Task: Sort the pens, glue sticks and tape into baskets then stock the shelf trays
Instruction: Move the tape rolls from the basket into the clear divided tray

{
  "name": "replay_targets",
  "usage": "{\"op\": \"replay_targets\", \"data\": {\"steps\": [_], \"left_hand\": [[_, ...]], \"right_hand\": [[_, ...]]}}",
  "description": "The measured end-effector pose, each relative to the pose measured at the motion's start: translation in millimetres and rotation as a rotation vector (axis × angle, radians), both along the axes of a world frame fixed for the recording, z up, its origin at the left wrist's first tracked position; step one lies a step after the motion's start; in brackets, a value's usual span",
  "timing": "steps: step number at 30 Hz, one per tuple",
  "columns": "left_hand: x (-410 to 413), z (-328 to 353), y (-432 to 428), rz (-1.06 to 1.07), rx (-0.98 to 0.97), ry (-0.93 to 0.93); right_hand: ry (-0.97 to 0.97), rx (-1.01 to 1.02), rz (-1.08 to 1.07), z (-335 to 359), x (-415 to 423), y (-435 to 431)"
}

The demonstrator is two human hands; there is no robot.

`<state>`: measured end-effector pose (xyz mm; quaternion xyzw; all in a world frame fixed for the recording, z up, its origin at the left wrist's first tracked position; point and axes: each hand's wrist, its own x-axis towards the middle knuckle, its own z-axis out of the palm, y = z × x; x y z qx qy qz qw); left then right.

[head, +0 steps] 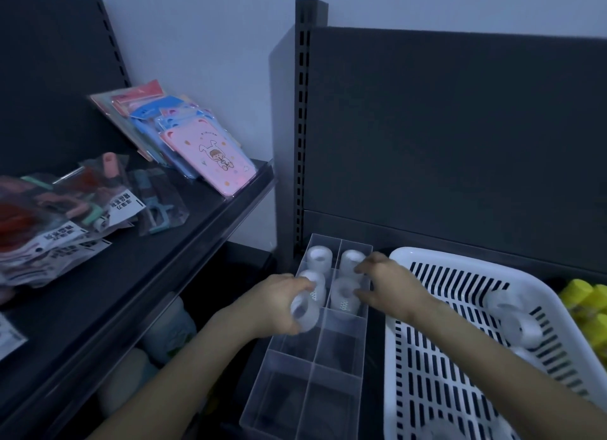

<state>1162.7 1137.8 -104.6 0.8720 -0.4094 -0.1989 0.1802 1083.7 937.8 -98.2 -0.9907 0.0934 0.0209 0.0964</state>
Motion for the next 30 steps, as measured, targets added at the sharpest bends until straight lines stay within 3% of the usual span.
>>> {"op": "replay_targets", "data": {"steps": [6, 11, 14, 17, 19, 21, 24, 27, 30], "left_hand": [[-7, -3, -10, -0.117, 0.309, -0.234], [-9, -8, -14, -0.171, 0.342, -0.331], [-11, 4, -20, -0.144, 0.238, -0.333], [-20, 21, -39, -0.09, -0.004, -0.339], [-33, 26, -60, -0.1, -0.132, -0.248], [-53, 27, -83, -0.175, -0.142, -0.156], [-87, 22, -111, -0.443, -0.014, -0.07], [-119, 10, -131, -0.706, 0.304, -0.015], [-143, -8, -141, -0.794, 0.539, -0.037]], "right_hand": [[-0.117, 0.066, -0.038, 6, -25, -11], [-0.156, 0.1, -0.063, 3, -45, -20], [-0.155, 0.104, -0.107, 4, -60, -33], [-0.146, 0.078, -0.167, 10, -80, -51], [-0.109, 0.053, -0.23, 14, -96, -64], [-0.02, 0.008, -0.287, 16, -116, -78], [0.14, -0.014, -0.327, 18, -149, -90], [0.202, -0.005, -0.335, 19, -181, -93], [0.21, -0.01, -0.354, 16, -202, -91]]}}
